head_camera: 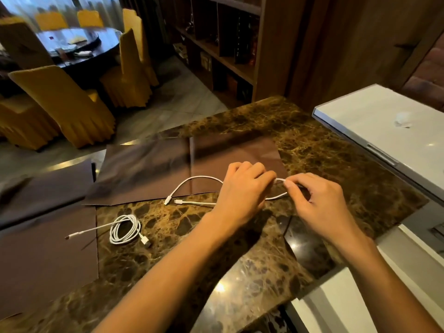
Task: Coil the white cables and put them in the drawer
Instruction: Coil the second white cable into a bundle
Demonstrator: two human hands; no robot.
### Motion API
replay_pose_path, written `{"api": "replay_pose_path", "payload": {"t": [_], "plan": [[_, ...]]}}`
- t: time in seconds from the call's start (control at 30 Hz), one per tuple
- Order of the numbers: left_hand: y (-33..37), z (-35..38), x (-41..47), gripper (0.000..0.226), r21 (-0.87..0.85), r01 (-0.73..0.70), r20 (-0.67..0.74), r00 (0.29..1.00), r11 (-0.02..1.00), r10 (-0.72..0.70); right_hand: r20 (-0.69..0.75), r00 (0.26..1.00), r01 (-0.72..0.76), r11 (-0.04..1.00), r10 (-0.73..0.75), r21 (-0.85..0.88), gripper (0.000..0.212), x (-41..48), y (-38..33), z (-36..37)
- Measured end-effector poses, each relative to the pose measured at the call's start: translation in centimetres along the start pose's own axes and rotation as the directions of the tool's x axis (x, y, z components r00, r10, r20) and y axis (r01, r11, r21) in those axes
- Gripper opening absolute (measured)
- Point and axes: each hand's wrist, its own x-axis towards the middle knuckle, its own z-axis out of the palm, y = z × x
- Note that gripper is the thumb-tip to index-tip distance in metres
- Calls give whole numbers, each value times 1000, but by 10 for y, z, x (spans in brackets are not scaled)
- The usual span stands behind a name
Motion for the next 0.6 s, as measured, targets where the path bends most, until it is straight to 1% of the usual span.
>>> {"api": "replay_pose_path", "payload": {"t": [0.1,0.13,0.2,0.27,0.3,0.33,0.43,0.5,0.57,0.6], "plan": [[-24,-5,6,30,72,54,23,998,996,-56,5,999,-49,998,49,34,15,-9,4,-10],[-37,-8,8,33,97,96,24,995,991,-99,3,998,-61,998,61,32,17,-13,6,-16],[-62,-14,11,30,123,216,30,975,969,-221,-5,997,-78,997,78,0,18,-20,13,-26],[-71,-16,13,29,107,287,40,955,952,-292,-17,996,-94,995,93,-39,19,-25,19,-32],[-66,-15,13,34,86,281,47,957,956,-286,-23,995,-101,994,100,-46,19,-26,20,-34],[-57,-14,14,41,64,246,56,967,967,-250,-29,994,-111,993,110,-43,18,-26,20,-33],[-12,-12,13,54,-40,82,19,997,996,-81,-40,994,-103,994,101,-36,17,-23,12,-27],[17,-13,11,60,-95,9,-7,1000,995,-9,-44,997,-63,997,61,-43,16,-19,6,-21],[33,-12,12,61,-106,-49,15,999,993,51,-44,999,-33,998,31,-55,15,-16,2,-17],[35,-11,13,56,-108,-76,28,996,991,79,-38,999,-33,998,31,-52,15,-14,0,-17]]}}
